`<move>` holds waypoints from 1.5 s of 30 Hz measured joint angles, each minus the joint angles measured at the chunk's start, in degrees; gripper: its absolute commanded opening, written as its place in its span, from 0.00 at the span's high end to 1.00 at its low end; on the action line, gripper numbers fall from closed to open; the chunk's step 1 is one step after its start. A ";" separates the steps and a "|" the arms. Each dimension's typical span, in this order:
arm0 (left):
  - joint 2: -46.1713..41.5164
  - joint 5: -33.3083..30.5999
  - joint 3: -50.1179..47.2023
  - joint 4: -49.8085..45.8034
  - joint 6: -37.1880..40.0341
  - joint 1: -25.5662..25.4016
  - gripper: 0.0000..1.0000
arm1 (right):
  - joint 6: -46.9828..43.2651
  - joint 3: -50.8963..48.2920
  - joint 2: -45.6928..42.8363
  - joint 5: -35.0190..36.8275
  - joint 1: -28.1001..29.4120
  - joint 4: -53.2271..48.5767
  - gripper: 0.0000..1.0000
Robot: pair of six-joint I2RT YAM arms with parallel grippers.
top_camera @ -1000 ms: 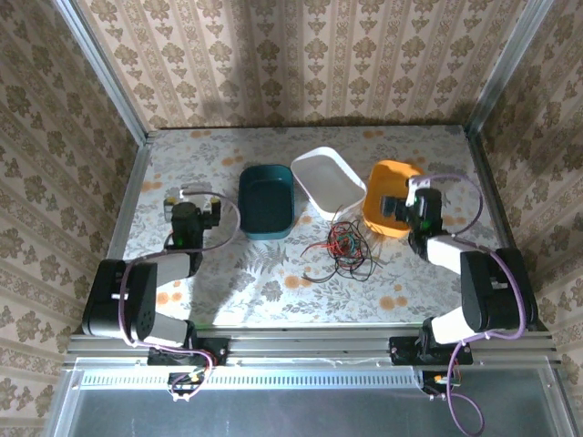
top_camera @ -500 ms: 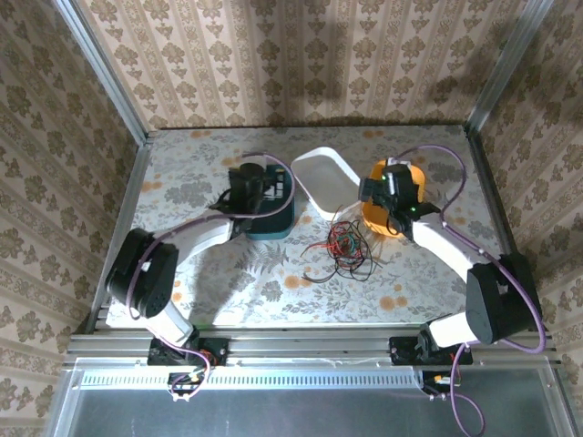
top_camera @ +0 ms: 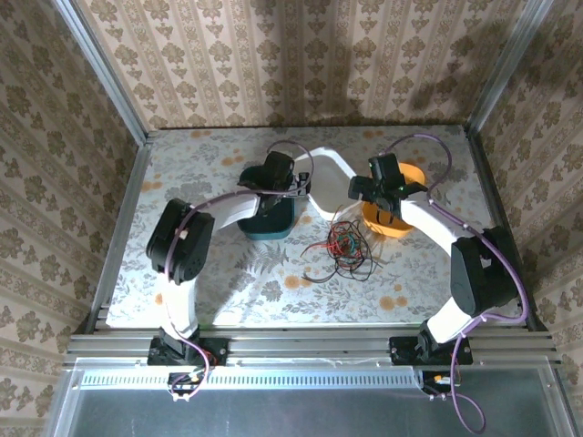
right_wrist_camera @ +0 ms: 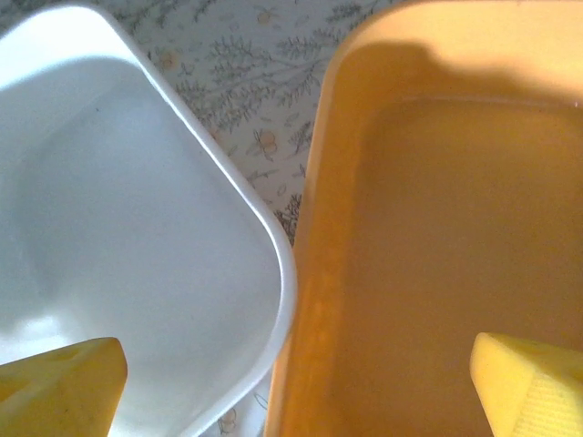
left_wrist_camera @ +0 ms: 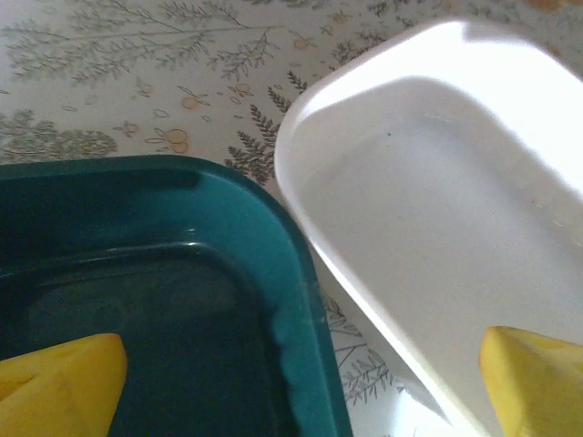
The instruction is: Untangle the cables
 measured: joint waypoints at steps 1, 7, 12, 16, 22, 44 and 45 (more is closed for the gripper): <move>1.27 0.20 1.29 -0.52 -0.07 0.00 0.00 | 0.22 -0.22 -0.02 -0.13 0.00 -0.04 0.02; 8.44 0.68 10.69 -5.42 -0.57 0.00 0.18 | 0.96 -4.50 -2.75 -0.39 0.02 -0.50 0.02; 13.84 -1.44 20.11 -11.02 0.35 -0.04 0.32 | 1.92 -7.56 -5.88 -0.37 0.26 -0.90 0.01; 19.28 -2.25 29.62 -14.12 2.86 0.52 0.43 | 2.14 -7.93 -6.27 -0.46 0.39 -1.05 0.01; 29.57 -0.44 46.49 -18.51 6.43 3.32 0.39 | 2.16 -7.96 -6.25 -1.20 0.39 -1.36 0.01; 7.32 1.44 25.46 -9.33 21.46 -0.07 0.00 | 3.56 -8.61 -7.28 -3.63 -0.37 -3.19 0.01; 3.69 2.10 22.05 -7.74 22.36 -1.03 0.00 | 4.04 -9.57 -9.35 -2.51 -0.61 -3.21 0.01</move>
